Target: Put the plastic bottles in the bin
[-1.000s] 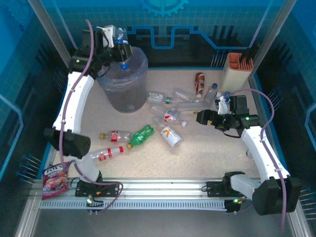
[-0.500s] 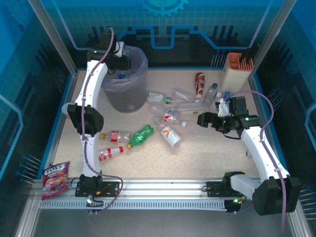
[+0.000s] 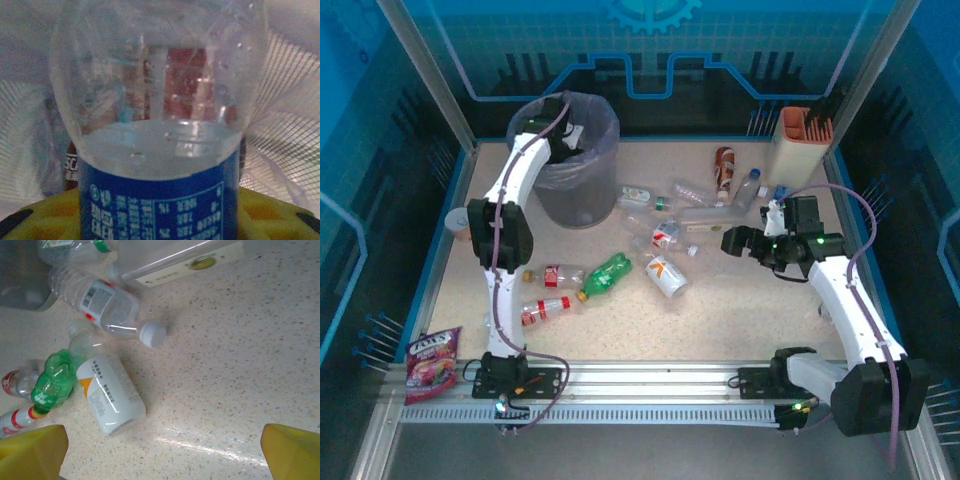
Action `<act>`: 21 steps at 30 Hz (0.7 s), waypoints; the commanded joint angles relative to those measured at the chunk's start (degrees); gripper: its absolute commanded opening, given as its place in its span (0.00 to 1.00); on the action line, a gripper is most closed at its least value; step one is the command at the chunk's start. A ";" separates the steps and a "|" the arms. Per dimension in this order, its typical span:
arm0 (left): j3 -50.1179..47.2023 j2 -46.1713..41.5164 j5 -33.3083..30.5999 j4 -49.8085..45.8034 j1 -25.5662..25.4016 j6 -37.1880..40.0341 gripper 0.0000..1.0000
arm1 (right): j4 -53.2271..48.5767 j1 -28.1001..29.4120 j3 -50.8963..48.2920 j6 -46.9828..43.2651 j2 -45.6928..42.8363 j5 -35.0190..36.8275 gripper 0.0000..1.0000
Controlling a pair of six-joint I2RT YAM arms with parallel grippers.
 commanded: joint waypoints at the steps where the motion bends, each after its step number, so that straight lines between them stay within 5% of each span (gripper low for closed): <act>1: -1.41 0.45 0.08 0.17 -0.48 1.60 0.22 | -1.26 -2.42 -0.03 3.70 -1.10 2.98 1.00; 4: -3.70 -0.65 -0.40 1.44 -0.59 1.52 0.55 | 0.68 -4.85 -1.37 7.04 -1.93 2.64 1.00; 7: -5.20 -1.50 -0.11 2.62 -0.65 1.33 0.68 | 3.75 -5.82 -3.41 10.05 -3.09 2.10 1.00; 15: -3.28 -3.85 0.18 1.21 -0.81 1.64 0.96 | 1.30 -2.54 -2.35 2.06 -1.16 1.53 1.00; 21: 1.30 -8.23 -1.07 -0.84 -1.24 1.05 0.99 | 0.18 11.94 2.70 -11.43 3.68 2.09 0.97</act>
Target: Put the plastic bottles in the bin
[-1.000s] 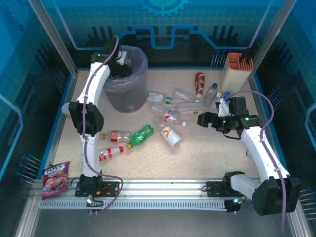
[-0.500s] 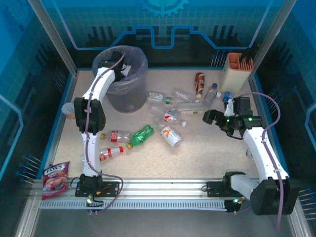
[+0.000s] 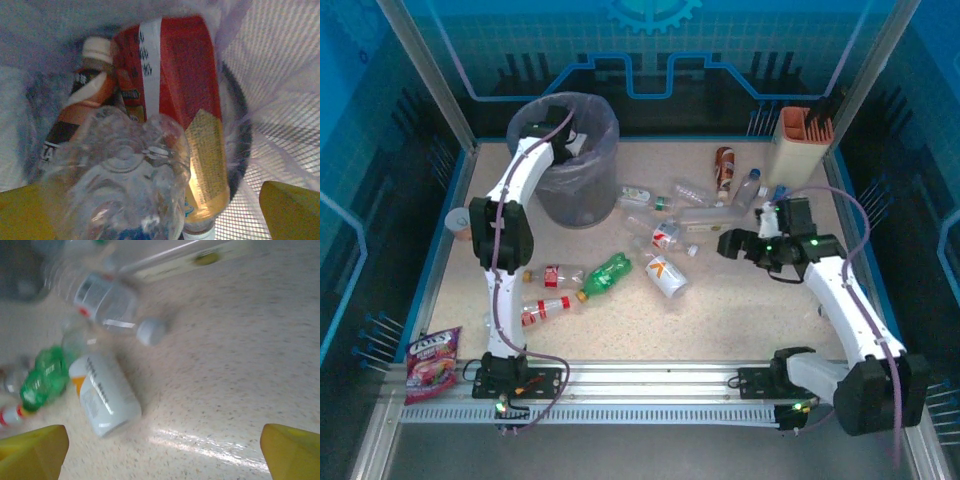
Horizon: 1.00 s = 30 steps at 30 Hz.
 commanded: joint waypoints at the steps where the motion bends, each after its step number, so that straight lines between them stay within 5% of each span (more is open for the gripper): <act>1: 4.69 -7.85 -1.02 -2.15 -0.76 -0.40 0.99 | -2.47 9.11 4.14 -10.59 3.52 2.63 0.97; 5: 7.72 -12.02 -2.36 -3.73 -0.75 -1.34 0.99 | -1.70 19.34 6.13 -14.87 9.38 8.04 0.97; 15: 7.26 -24.33 -6.33 -6.51 -0.71 -3.81 0.99 | 6.76 31.26 8.78 -12.83 24.45 13.09 0.97; 21: -14.59 -43.32 -4.69 3.57 -2.87 -13.10 0.99 | 7.00 33.34 11.00 -10.26 31.95 19.33 0.91; 30: -53.32 -68.46 9.18 21.50 -7.07 -35.93 0.99 | 10.05 33.29 10.40 -10.26 35.96 16.77 0.77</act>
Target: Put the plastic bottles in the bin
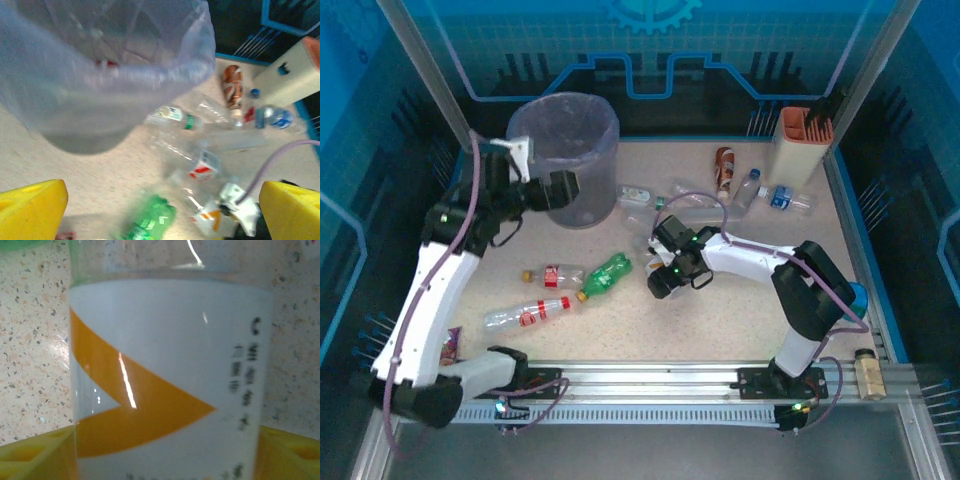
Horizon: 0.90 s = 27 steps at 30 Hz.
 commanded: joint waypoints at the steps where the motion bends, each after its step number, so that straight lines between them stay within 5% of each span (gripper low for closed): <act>1: -9.50 -4.02 6.30 9.04 -2.09 -12.98 0.99 | 0.97 0.62 0.98 0.27 1.20 -0.67 0.74; 15: -25.59 -3.66 12.49 33.47 -9.11 -30.53 0.99 | -7.67 -0.73 4.06 1.82 -13.89 -3.23 0.60; 27: -27.75 6.56 12.95 55.40 -17.83 -42.40 0.99 | 12.77 -4.27 -3.84 9.24 -29.68 -17.00 0.56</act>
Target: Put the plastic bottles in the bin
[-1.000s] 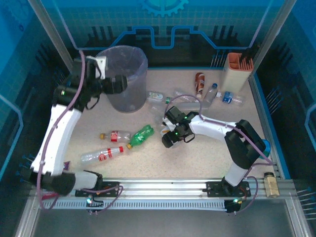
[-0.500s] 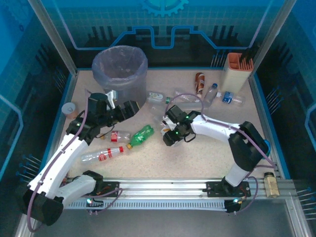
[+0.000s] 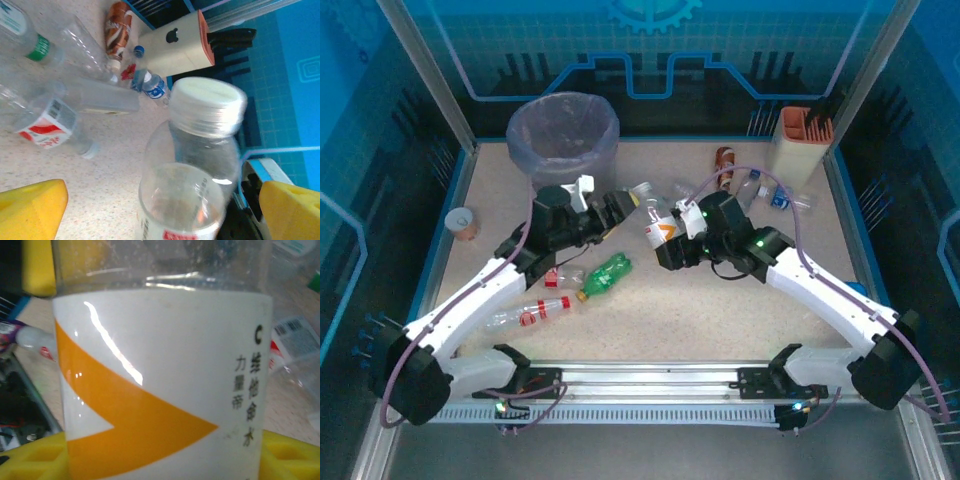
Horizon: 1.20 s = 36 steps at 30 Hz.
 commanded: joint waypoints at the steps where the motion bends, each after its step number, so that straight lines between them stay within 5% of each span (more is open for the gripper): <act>1: -0.57 2.68 0.70 9.91 -2.55 -4.71 0.99 | 8.48 -0.12 -2.42 3.20 -0.78 -5.61 0.56; 10: -0.60 7.91 0.61 17.88 -4.85 -8.65 0.98 | 15.91 -0.21 -4.84 5.95 0.78 -8.03 0.56; 17: 0.22 9.05 0.19 16.17 -4.83 -7.97 0.69 | 17.27 -0.47 -4.85 6.24 1.70 -8.98 0.59; 20: 0.89 8.96 0.09 15.09 -4.78 -7.15 0.62 | 16.73 -0.72 -4.40 6.16 2.00 -9.51 0.65; 27: 2.89 9.05 -0.01 11.49 -4.26 -4.51 0.61 | 12.67 -4.69 -3.60 5.06 0.65 -14.27 1.00; 36: 14.03 6.60 -2.06 -4.65 -2.00 11.61 0.54 | 6.99 -17.71 -7.27 5.28 -8.62 -16.65 1.00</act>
